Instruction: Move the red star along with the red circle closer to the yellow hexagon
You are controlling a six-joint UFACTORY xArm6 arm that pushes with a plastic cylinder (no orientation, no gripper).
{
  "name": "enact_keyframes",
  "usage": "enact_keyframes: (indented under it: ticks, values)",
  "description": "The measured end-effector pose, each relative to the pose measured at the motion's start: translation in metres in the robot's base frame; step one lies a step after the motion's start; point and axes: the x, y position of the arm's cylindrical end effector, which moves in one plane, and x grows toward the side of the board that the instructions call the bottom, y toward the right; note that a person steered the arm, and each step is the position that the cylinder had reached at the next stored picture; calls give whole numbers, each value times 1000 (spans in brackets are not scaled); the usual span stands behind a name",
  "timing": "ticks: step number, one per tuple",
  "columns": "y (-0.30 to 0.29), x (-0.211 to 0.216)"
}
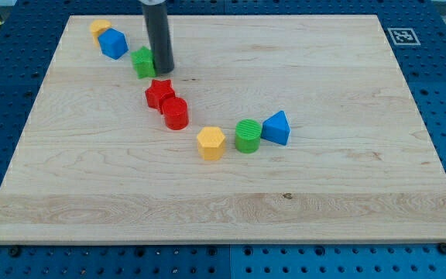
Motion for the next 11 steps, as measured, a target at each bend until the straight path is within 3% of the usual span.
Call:
enact_keyframes:
  ticks: [2, 4, 7, 8, 10, 11]
  values:
    - [-12, -1]
    - [6, 44]
    - [22, 65]
    - [56, 98]
    - [62, 137]
    - [53, 103]
